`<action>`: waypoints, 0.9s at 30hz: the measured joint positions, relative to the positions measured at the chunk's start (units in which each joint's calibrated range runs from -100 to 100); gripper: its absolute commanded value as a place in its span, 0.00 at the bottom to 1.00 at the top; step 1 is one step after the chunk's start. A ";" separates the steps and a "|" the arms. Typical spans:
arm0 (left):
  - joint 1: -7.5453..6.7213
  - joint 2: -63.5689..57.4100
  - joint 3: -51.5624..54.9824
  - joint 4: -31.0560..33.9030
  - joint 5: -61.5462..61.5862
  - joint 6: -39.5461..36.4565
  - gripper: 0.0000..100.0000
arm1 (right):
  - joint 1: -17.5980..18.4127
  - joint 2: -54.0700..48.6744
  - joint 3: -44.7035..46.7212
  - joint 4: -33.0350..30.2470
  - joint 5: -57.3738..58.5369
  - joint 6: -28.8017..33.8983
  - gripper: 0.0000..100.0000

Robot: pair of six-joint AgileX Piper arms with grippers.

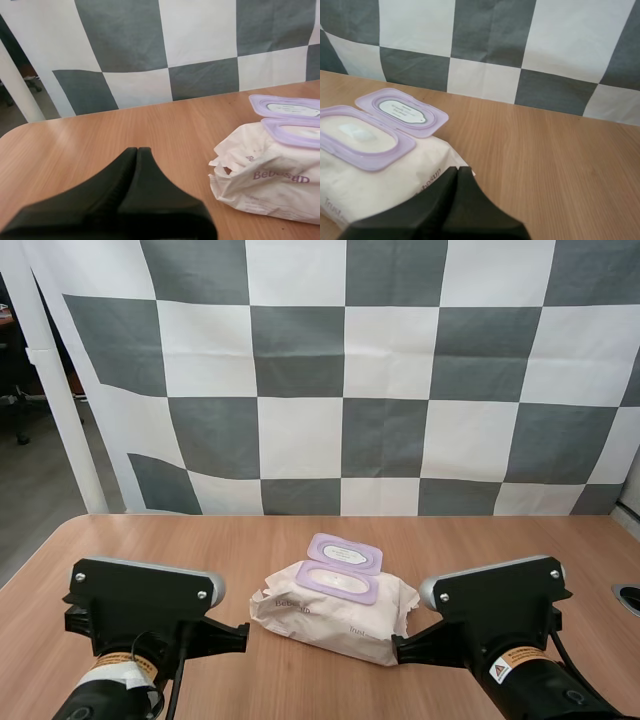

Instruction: Open the wet wipes lid

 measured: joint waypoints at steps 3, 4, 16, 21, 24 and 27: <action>-0.33 0.00 0.00 4.93 0.18 -4.33 0.00 | -0.23 0.00 0.00 -3.34 0.22 4.32 0.00; -0.33 0.00 0.00 6.82 0.18 -5.89 0.00 | -0.23 0.00 0.00 -3.89 0.22 5.55 0.00; -0.40 0.00 0.00 13.06 -0.44 -21.56 0.00 | 0.19 0.00 0.00 -4.61 0.04 8.86 0.00; -0.40 0.00 0.00 13.06 -0.48 -21.91 0.00 | 0.68 0.00 0.00 -4.61 -0.12 8.86 0.00; -0.40 0.00 0.00 13.06 -0.48 -21.91 0.00 | 0.68 0.00 0.00 -4.61 -0.12 8.86 0.00; -0.40 0.00 0.00 13.06 -0.48 -21.91 0.00 | 0.68 0.00 0.00 -4.61 -0.12 8.86 0.00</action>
